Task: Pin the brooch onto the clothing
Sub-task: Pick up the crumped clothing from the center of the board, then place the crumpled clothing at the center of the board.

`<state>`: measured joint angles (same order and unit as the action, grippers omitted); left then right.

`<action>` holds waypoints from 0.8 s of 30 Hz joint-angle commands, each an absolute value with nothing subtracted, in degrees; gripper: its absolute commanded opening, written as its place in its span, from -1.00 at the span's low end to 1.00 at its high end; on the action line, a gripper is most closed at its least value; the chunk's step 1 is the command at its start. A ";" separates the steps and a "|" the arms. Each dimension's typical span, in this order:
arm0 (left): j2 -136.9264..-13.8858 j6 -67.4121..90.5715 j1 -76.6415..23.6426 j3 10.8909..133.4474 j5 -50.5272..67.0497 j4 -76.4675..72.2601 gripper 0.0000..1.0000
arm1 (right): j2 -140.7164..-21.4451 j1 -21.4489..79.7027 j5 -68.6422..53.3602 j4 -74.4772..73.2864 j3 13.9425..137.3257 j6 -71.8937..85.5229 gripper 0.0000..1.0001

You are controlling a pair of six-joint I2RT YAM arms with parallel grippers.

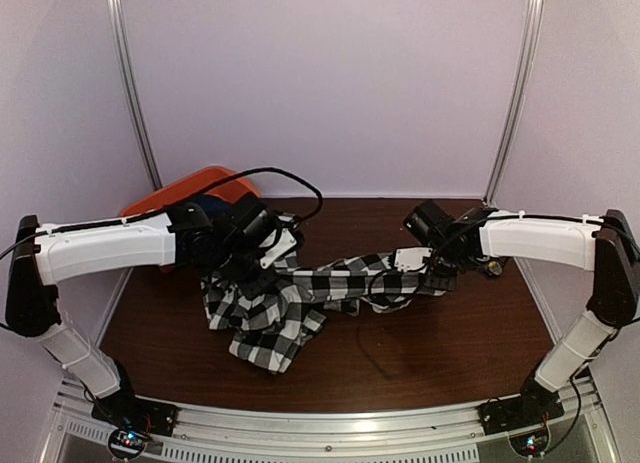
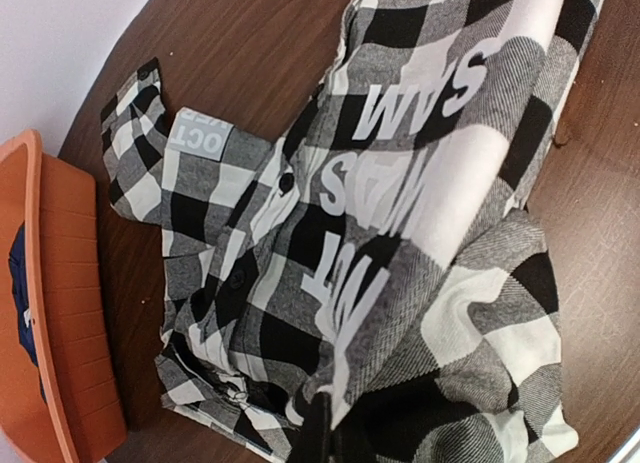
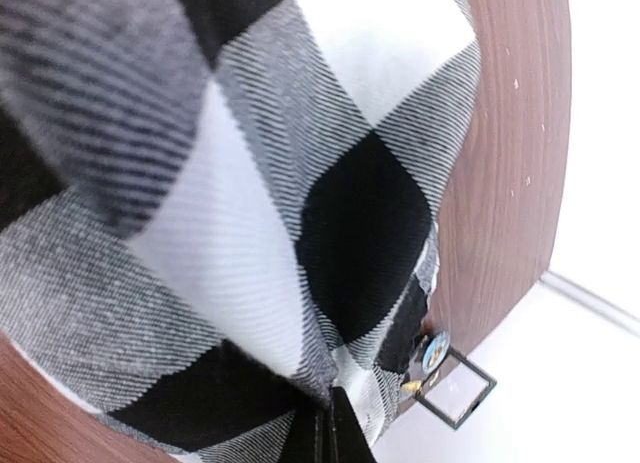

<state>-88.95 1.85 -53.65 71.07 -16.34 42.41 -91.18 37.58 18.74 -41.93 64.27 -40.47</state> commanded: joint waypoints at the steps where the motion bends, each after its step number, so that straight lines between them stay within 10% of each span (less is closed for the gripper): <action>1: -89.69 0.87 -53.46 73.12 -14.85 43.46 -1.00 | -90.18 36.75 29.10 -47.80 63.44 -34.03 -1.00; 15: -89.15 1.86 -55.89 65.75 -4.14 40.23 -0.63 | -94.33 37.13 20.05 -47.01 64.87 -32.16 -0.82; 24: -85.93 1.14 -55.89 67.77 -8.10 38.16 0.43 | -92.13 37.13 22.32 -46.19 68.80 -32.45 0.01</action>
<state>-89.08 1.85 -55.92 66.08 -6.42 40.42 -94.17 37.47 20.73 -46.70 66.39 -33.15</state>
